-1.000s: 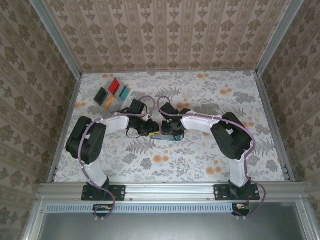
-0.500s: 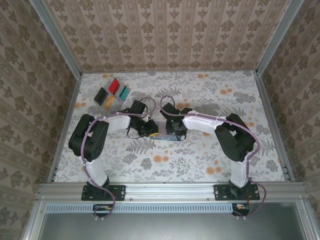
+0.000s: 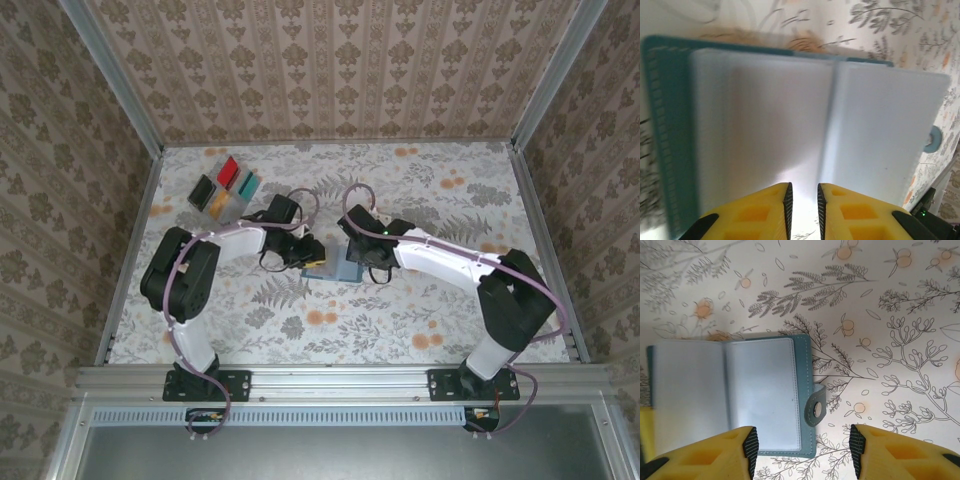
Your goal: Take the credit cards out of the card holder
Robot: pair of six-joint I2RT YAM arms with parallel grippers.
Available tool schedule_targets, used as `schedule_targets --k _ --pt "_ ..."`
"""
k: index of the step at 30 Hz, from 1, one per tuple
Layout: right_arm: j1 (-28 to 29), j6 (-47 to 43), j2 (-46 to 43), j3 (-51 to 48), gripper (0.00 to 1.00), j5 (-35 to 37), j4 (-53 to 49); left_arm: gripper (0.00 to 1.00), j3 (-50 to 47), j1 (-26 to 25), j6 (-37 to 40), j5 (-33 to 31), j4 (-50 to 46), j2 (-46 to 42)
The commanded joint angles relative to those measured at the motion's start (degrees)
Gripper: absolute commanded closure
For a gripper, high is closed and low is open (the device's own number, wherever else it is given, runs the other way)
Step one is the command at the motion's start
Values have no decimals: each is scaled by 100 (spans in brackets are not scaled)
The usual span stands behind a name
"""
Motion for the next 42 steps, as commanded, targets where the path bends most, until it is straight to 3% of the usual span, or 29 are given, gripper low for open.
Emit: schedule_targets --k 1,14,18,24,34,37,42 --pt "-49 140 -327 -219 44 163 156 76 320 -127 161 167 -57 187" --pt "-149 128 -391 -463 44 -341 700 78 756 -459 182 158 -63 728" --pt "-172 75 -204 -448 53 -758 978 85 780 -447 239 150 -150 711" --pt "-145 25 169 -280 59 -1228 1226 85 586 -88 357 13 -320 36" --pt "118 -23 1178 595 50 -1480 824 67 -185 1142 754 -505 -804 -773" --pt "124 -61 1586 935 46 -1466 477 59 -312 1266 732 -524 -814 -913" --pt "138 -140 2044 1339 46 -1425 55 57 -431 1263 621 -331 -664 -941"
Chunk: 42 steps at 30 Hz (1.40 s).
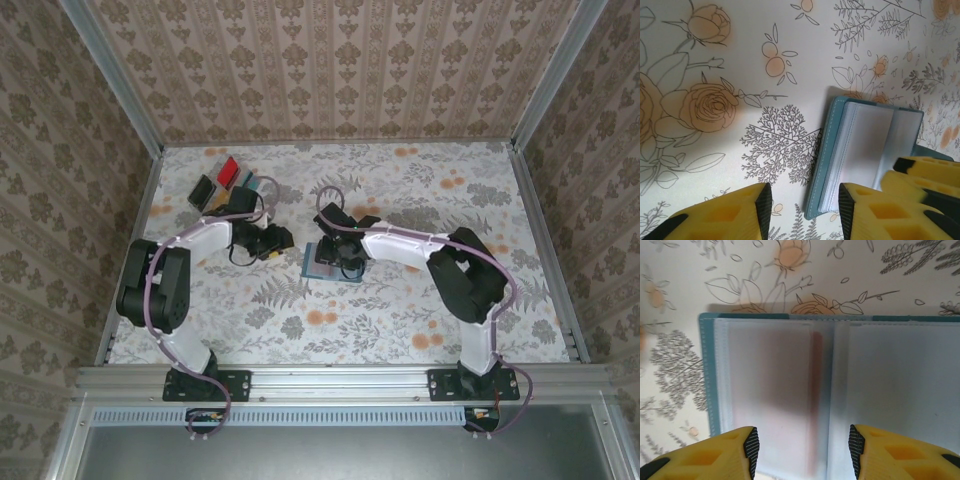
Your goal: Take the credit cards out of the card holder
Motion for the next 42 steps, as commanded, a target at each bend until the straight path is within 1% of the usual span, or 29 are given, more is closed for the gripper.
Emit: schedule_targets --k 1,5,7,10,12,16,19,21,23,24,31,34,39,42 --pt "6 -126 286 316 47 49 -686 57 -121 -52 -33 197 71 -156" --pt "10 -188 495 426 54 366 -968 57 -190 -159 -158 438 255 -91" --pt "10 -179 558 377 56 540 -1014 60 -164 -246 -176 470 283 -40" --pt "10 -168 607 279 63 549 -996 64 -101 -366 -247 530 352 60" --pt "3 -140 597 175 64 523 -924 66 -46 -467 -275 567 382 114" --pt "-6 -109 510 8 65 462 -776 66 46 -623 -318 607 419 262" --pt "-42 -78 426 -124 67 384 -606 67 105 -709 -348 637 463 393" --pt "-64 -57 369 -207 68 324 -498 66 148 -722 -350 825 469 475" --pt "-90 -35 312 -294 69 267 -466 67 196 -727 -352 856 471 528" --pt "-111 -26 280 -343 69 228 -267 67 216 -901 -362 860 469 551" --pt "-186 34 126 -538 71 100 -32 72 257 -967 -418 1014 576 675" --pt "-198 58 107 -582 71 61 13 72 294 -997 -399 1072 555 801" --pt "-229 88 62 -617 71 -2 77 71 279 -996 -409 961 524 898" --pt "-250 86 -18 -657 71 -57 169 71 272 -994 -430 1087 617 947"
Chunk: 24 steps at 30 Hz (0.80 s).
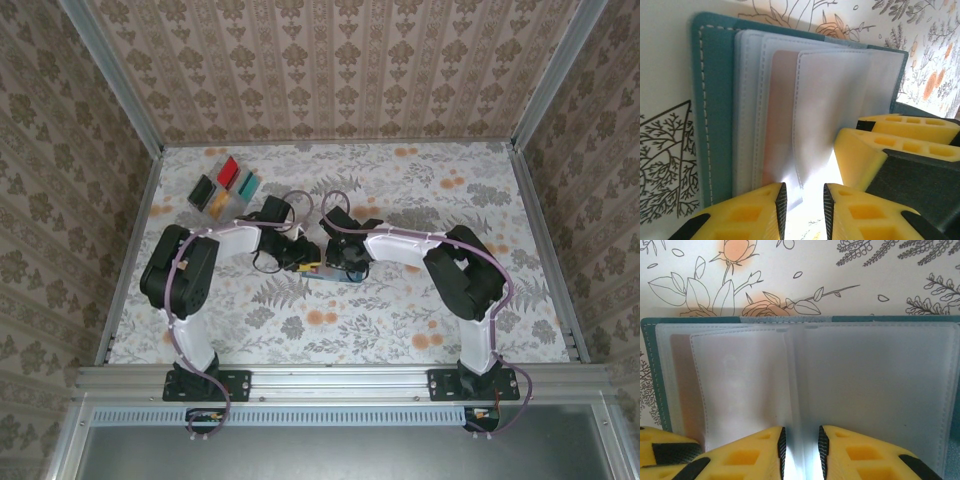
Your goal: Take the credit cards out of the card holder
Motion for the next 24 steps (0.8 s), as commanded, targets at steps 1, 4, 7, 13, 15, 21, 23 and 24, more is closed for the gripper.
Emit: schedule_targets --k 1,4,7,13,15,21,23,24 --pt "-88 73 -17 -236 71 -26 -100 72 117 -27 -80 232 136 90" --pt "-123 60 -176 -303 71 -141 97 74 110 -36 -130 421 296 136" --pt "-153 7 -386 -317 70 -149 173 79 -6 -49 -318 708 681 183" --pt "-198 37 -897 -537 65 -104 329 80 -7 -71 -362 762 758 246" --pt "-206 61 -1090 -653 63 -78 392 80 16 -89 -395 820 816 244" --pt "-239 145 -1601 -1016 62 262 395 77 131 -212 -474 817 873 318" --pt "-257 161 -1691 -1086 62 345 344 77 131 -220 -511 785 904 362" --pt "-259 184 -1731 -1122 62 375 330 77 131 -233 -537 813 946 380"
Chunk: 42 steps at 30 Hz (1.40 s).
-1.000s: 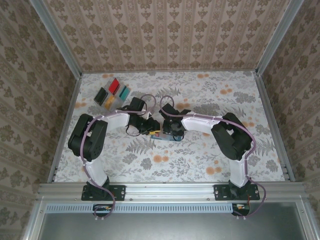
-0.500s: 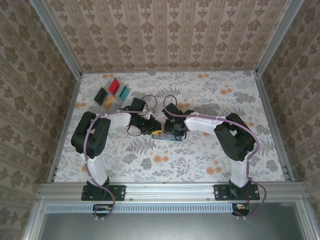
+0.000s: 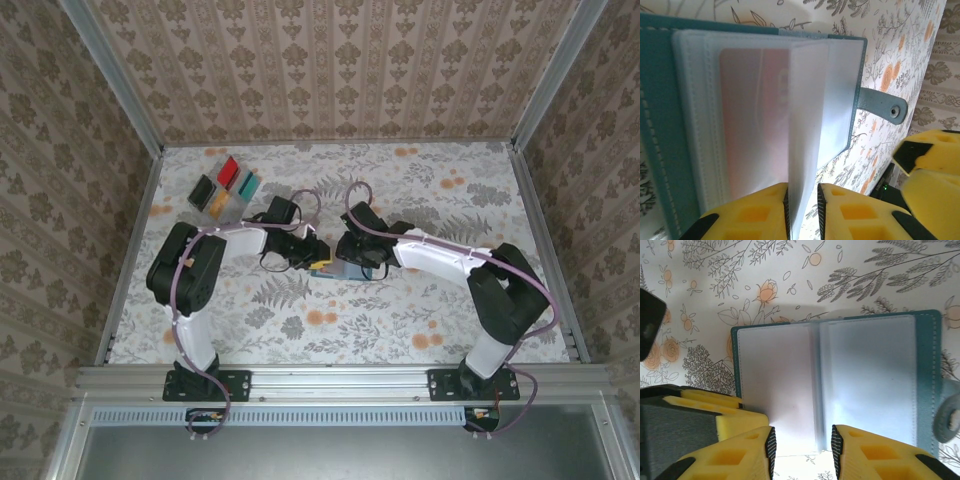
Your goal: Take the credit cards out of the card holder
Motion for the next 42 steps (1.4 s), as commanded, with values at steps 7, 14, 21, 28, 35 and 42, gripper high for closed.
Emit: schedule_targets --k 7,14,21,28,35,42 --pt "-86 264 -627 -422 61 638 -132 74 334 -323 -228 128 235 77" --pt "-201 380 -1207 -752 55 1023 -190 61 803 -680 -185 -68 36 324" --pt "-248 346 -1328 -848 45 977 -174 49 1041 -702 -136 -160 -143 584" --pt "-159 5 -896 -488 42 577 -124 45 855 -314 155 -339 -502 59" --pt "164 -386 291 528 41 239 -546 42 290 299 306 -996 -841 -543" --pt "269 -522 1249 1258 41 152 -1093 40 -116 372 210 -1525 -880 -861"
